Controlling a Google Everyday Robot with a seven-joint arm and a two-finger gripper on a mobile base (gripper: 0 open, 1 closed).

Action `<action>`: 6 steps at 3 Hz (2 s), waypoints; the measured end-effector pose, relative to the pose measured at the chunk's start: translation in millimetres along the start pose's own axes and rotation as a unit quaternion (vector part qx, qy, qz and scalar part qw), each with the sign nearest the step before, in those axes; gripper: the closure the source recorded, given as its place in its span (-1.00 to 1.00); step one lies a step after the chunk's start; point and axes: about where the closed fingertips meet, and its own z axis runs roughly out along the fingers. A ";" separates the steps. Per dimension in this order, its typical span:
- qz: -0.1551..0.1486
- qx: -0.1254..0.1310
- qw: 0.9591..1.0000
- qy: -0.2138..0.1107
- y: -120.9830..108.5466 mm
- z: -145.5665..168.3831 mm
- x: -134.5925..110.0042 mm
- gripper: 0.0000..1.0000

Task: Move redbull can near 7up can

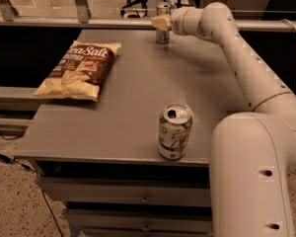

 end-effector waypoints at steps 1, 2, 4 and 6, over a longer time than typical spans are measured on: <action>0.009 0.001 1.000 -0.004 -1.9 -12.3 -5.9 0.85; 0.014 0.001 1.000 -0.007 -2.3 -21.2 -10.1 1.00; -0.001 -0.067 0.996 -0.053 40.4 -139.0 -41.9 1.00; 0.002 -0.088 0.995 -0.047 50.1 -130.1 -37.1 1.00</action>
Offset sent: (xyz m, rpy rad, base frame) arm -0.0853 -0.0282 0.0814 0.0817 -0.0649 0.0852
